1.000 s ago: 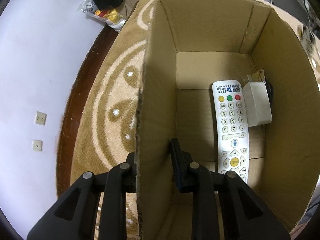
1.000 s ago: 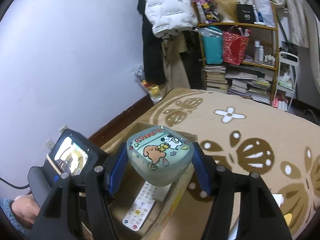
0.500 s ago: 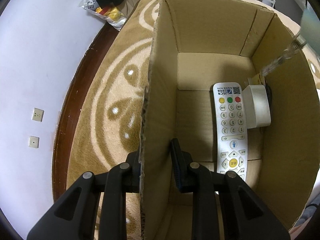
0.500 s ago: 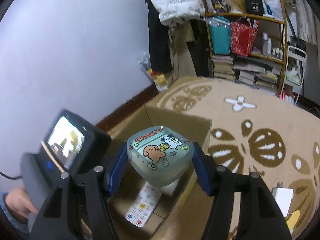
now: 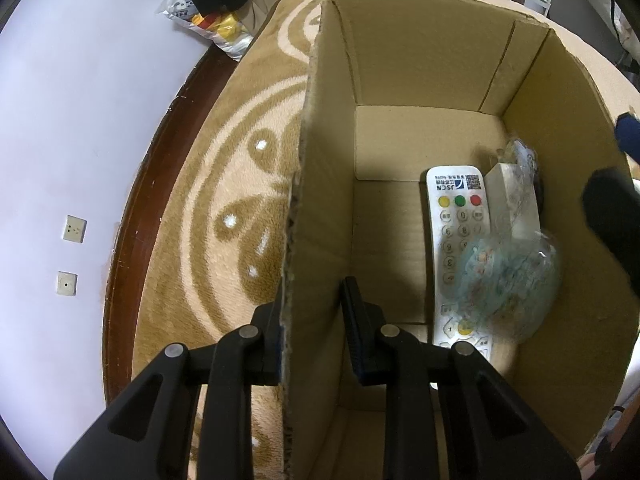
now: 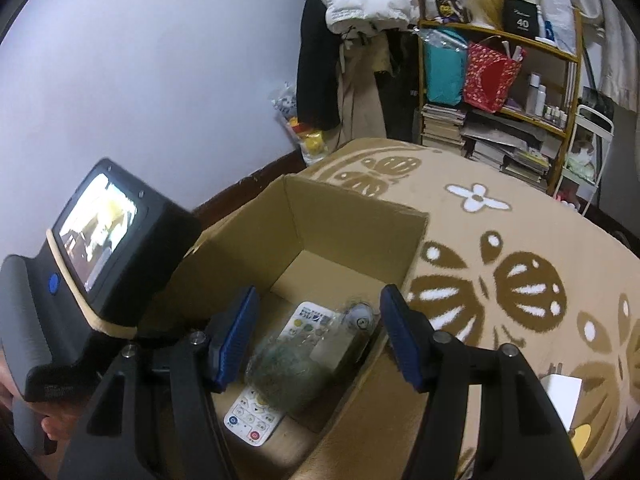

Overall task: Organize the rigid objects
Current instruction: 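Lower the green case into the box beside the remote and open, then grasp the white square power adapter on the rug with the right tool, then carry the white adapter into the box and release it, then grasp the pale blue cylindrical device with the right tool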

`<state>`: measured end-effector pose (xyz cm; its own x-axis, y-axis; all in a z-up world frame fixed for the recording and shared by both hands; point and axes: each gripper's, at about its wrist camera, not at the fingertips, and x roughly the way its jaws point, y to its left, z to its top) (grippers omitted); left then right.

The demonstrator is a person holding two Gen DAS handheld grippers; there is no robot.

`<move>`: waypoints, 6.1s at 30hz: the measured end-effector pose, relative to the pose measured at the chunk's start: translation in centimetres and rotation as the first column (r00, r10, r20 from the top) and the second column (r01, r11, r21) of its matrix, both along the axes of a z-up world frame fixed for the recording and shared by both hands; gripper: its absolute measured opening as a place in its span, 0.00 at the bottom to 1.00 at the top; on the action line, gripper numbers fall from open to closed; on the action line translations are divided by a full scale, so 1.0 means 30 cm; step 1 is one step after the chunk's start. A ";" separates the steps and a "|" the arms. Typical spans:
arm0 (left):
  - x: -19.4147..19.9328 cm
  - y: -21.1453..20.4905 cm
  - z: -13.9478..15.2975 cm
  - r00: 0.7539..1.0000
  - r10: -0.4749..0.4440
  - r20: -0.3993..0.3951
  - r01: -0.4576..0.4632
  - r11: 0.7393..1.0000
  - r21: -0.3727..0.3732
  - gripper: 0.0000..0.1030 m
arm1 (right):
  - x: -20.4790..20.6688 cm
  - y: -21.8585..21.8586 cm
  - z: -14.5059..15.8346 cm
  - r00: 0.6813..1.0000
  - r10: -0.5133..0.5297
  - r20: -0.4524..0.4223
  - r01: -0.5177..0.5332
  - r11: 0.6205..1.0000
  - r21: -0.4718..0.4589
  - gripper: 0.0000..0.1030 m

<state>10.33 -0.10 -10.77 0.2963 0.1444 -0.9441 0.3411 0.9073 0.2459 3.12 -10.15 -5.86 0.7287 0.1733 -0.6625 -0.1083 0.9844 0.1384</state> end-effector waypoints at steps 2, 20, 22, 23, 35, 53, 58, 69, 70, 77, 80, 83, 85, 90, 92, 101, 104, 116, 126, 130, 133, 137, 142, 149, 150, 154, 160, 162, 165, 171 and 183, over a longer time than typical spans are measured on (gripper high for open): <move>-0.003 -0.003 0.001 1.000 -0.003 0.008 0.003 1.000 0.007 0.23 | -0.013 -0.016 0.014 0.999 -0.028 0.017 0.028 1.000 -0.010 0.68; 0.006 -0.019 0.001 1.000 0.005 0.008 -0.006 0.999 0.048 0.23 | -0.075 -0.358 -0.065 0.909 -0.413 -0.056 0.412 0.911 -0.023 0.90; 0.005 -0.018 0.000 1.000 0.001 0.009 -0.001 0.999 0.053 0.23 | -0.088 -0.420 -0.090 0.880 -0.468 -0.080 0.469 0.883 -0.006 0.90; 0.001 -0.022 -0.001 1.000 -0.001 0.010 0.000 0.998 0.057 0.23 | -0.095 -0.444 -0.098 0.868 -0.489 -0.090 0.491 0.871 0.002 0.90; -0.010 -0.033 -0.007 1.000 -0.009 0.013 0.008 0.997 0.072 0.23 | -0.161 -0.646 -0.191 0.727 -0.654 -0.206 0.677 0.734 0.058 0.90; -0.030 -0.064 -0.014 0.999 -0.030 0.020 0.028 0.994 0.103 0.23 | -0.149 -0.675 -0.296 0.669 -0.672 -0.317 0.706 0.708 -0.010 0.66; -0.035 -0.071 -0.013 0.999 -0.029 0.020 0.027 0.994 0.105 0.23 | -0.145 -0.664 -0.303 0.671 -0.669 -0.319 0.700 0.714 -0.023 0.57; -0.026 -0.068 -0.002 0.999 -0.030 0.023 0.027 0.994 0.108 0.23 | -0.149 -0.684 -0.309 0.662 -0.658 -0.358 0.716 0.697 0.042 0.57; -0.026 -0.068 -0.002 0.999 -0.031 0.024 0.028 0.993 0.110 0.23 | -0.150 -0.685 -0.301 0.665 -0.660 -0.351 0.716 0.696 0.049 0.57; -0.026 -0.069 0.002 0.999 -0.031 0.024 0.028 0.993 0.111 0.23 | -0.132 -0.643 -0.193 0.736 -0.628 -0.252 0.671 0.725 0.156 0.57; -0.024 -0.070 0.000 0.999 -0.035 0.024 0.032 0.993 0.113 0.23 | -0.120 -0.610 -0.132 0.773 -0.602 -0.199 0.633 0.751 0.188 0.57; -0.023 -0.069 -0.001 0.999 -0.037 0.022 0.035 0.993 0.110 0.23 | -0.111 -0.565 -0.070 0.808 -0.571 -0.143 0.589 0.784 0.195 0.57; -0.020 -0.068 0.000 0.999 -0.034 0.019 0.032 0.993 0.109 0.23 | -0.097 -0.536 -0.033 0.832 -0.544 -0.110 0.555 0.808 0.196 0.57; -0.014 -0.069 -0.001 0.999 -0.038 0.020 0.035 0.993 0.114 0.23 | -0.071 -0.455 0.031 0.878 -0.477 -0.048 0.477 0.858 0.192 0.57; -0.013 -0.070 -0.001 0.999 -0.036 0.019 0.033 0.993 0.110 0.23 | -0.063 -0.418 0.059 0.899 -0.436 -0.027 0.431 0.876 0.214 0.57; -0.001 -0.041 -0.001 1.000 -0.025 0.005 0.025 0.997 0.073 0.23 | -0.030 -0.234 0.136 0.958 -0.283 0.051 0.272 0.948 0.167 0.57; 0.003 -0.038 -0.003 1.000 -0.029 0.004 0.029 0.997 0.074 0.23 | -0.024 -0.184 0.116 0.968 -0.247 0.036 0.239 0.959 0.155 0.57; 0.014 -0.026 -0.008 1.000 -0.025 -0.002 0.025 0.998 0.056 0.23 | -0.010 -0.042 0.030 0.992 -0.121 -0.028 0.124 0.982 0.141 0.56; 0.013 -0.008 -0.004 1.000 -0.018 -0.004 0.018 0.999 0.036 0.24 | -0.005 -0.009 0.022 0.995 -0.093 -0.032 0.096 0.987 0.132 0.54; 0.013 -0.007 -0.002 1.000 -0.020 -0.004 0.020 0.999 0.036 0.24 | -0.004 -0.005 0.013 0.996 -0.088 -0.035 0.091 0.989 0.118 0.52; 0.011 -0.009 -0.003 1.000 -0.022 -0.003 0.023 0.999 0.045 0.25 | -0.019 -0.005 0.043 0.995 -0.095 0.011 0.094 0.991 0.094 0.52; 0.011 -0.002 -0.004 1.000 -0.014 0.000 0.014 0.998 0.054 0.25 | -0.039 -0.038 0.059 0.990 -0.135 0.028 0.132 0.988 0.083 0.55; 0.011 -0.001 -0.005 1.000 -0.012 -0.001 0.012 0.999 0.048 0.24 | -0.054 -0.112 0.037 0.974 -0.225 -0.012 0.225 0.971 0.085 0.68; 0.018 0.006 -0.013 1.000 0.003 -0.020 -0.003 1.000 0.026 0.25 | -0.096 -0.218 -0.024 0.939 -0.329 -0.102 0.336 0.940 0.065 0.87; 0.019 0.008 -0.012 1.000 0.004 -0.020 -0.004 1.000 0.023 0.25 | -0.103 -0.233 -0.036 0.931 -0.343 -0.122 0.353 0.933 0.070 0.88; 0.016 0.010 -0.015 1.000 0.002 -0.016 -0.001 1.000 0.028 0.25 | -0.137 -0.271 -0.076 0.908 -0.382 -0.172 0.398 0.915 0.069 0.94; -0.002 0.006 -0.016 1.000 -0.004 -0.009 0.004 0.999 0.037 0.25 | -0.183 -0.319 -0.120 0.869 -0.438 -0.228 0.461 0.886 0.055 0.94; -0.005 0.006 -0.014 1.000 -0.005 -0.010 0.005 0.999 0.035 0.25 | -0.190 -0.328 -0.132 0.856 -0.453 -0.248 0.478 0.877 0.049 0.94; -0.011 0.007 -0.011 1.000 -0.008 -0.011 0.009 0.999 0.032 0.25 | -0.207 -0.343 -0.157 0.831 -0.477 -0.286 0.508 0.860 0.043 0.94; -0.016 0.012 -0.012 1.000 -0.017 -0.010 0.018 0.999 0.032 0.25 | -0.220 -0.371 -0.195 0.788 -0.513 -0.339 0.555 0.831 0.032 0.93; -0.007 0.016 -0.025 0.999 -0.014 -0.030 0.014 1.000 0.020 0.24 | -0.203 -0.374 -0.285 0.737 -0.523 -0.428 0.575 0.818 -0.010 0.75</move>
<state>10.12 0.38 -11.51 0.2705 0.1592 -0.9495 0.3611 0.8975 0.2534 -2.98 -21.37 -14.40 0.4019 -0.0811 -0.9121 0.5350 0.8292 0.1620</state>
